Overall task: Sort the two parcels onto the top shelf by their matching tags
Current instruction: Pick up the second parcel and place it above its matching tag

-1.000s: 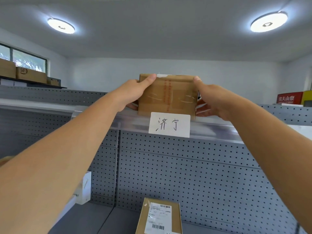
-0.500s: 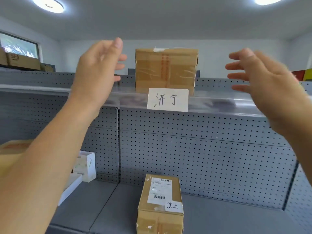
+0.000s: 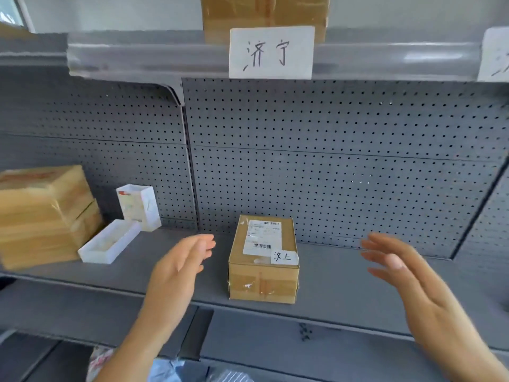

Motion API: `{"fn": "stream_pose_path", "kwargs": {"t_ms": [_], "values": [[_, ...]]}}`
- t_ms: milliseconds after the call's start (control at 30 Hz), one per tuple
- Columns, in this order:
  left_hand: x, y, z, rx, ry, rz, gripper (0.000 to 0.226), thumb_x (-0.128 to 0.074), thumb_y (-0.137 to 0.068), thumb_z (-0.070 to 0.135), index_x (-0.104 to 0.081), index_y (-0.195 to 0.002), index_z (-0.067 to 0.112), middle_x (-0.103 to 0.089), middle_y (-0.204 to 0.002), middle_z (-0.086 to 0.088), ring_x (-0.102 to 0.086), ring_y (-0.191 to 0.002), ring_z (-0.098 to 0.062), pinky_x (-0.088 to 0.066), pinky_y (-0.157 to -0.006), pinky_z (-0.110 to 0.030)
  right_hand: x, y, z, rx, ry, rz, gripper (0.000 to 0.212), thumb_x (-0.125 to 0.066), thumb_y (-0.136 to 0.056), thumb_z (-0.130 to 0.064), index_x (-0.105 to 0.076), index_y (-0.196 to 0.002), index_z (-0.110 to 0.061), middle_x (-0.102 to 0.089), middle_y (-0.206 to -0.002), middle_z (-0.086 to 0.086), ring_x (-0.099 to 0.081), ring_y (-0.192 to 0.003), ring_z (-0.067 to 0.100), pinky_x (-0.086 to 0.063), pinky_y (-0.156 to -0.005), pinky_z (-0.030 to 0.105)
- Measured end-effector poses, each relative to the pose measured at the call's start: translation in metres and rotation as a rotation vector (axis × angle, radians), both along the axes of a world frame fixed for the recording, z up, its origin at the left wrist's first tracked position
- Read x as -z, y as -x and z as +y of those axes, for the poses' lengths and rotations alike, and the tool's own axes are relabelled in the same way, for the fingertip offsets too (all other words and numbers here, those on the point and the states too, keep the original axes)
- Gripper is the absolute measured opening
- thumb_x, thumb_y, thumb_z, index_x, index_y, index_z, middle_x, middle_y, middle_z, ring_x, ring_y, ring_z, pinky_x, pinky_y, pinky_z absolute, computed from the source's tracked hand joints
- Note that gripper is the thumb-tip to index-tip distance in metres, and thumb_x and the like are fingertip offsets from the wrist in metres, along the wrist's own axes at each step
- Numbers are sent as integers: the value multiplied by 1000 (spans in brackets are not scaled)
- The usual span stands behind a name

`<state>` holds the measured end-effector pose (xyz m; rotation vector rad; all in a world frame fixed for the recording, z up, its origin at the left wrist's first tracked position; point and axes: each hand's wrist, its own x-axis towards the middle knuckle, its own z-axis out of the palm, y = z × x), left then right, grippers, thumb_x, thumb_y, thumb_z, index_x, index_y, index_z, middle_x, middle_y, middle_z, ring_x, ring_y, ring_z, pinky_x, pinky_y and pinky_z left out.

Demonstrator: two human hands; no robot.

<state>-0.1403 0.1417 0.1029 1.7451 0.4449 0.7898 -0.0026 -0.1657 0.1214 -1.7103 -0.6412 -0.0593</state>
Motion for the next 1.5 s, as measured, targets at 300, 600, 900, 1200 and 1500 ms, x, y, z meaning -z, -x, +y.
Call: {"fn": "stream_pose_path", "kwargs": {"t_ms": [300, 600, 900, 1200, 1500], "values": [[98, -88, 32, -52, 321, 379, 63, -39, -107, 60, -46, -155, 21, -53, -156, -5, -54, -135, -24, -44, -117, -50, 100, -71, 77, -38, 310, 522, 58, -38, -110, -57, -33, -165, -42, -44, -171, -3, -43, -157, 24, -29, -130, 44], [108, -139, 50, 57, 506, 464, 95, -28, -83, 95, -52, -156, 39, -55, -162, 2, -47, -152, -23, -28, -129, -50, 129, -125, 140, 47, 174, 812, 74, -37, -104, -71, -35, -167, -32, -42, -172, -3, -55, -131, 27, -37, -127, 52], [106, -157, 51, 203, 549, 461, 46, -51, -97, 70, -61, -137, 49, -54, -159, 12, -46, -148, -17, -24, -127, -44, 114, -138, 175, 18, 68, 932, 48, -52, -103, -65, -74, -106, -22, -83, -113, 6, -75, -116, 29, -51, -117, 50], [102, -149, 39, 193, 611, 332, 19, -64, -91, 62, -74, -106, 63, -75, -135, 20, -60, -139, -17, -36, -124, -52, 105, -124, 155, -29, -47, 918, 46, -51, -109, -51, -71, -137, -22, -89, -96, -4, -76, -110, 23, -52, -114, 46], [41, -98, -12, 294, 494, 112, 47, -62, -96, 55, -60, -142, 57, -71, -141, 26, -57, -144, -12, -33, -126, -53, 49, -67, 98, -109, -191, 734, 41, -45, -111, -50, -65, -145, -40, -85, -124, -11, -84, -99, 6, -61, -79, 30]]}}
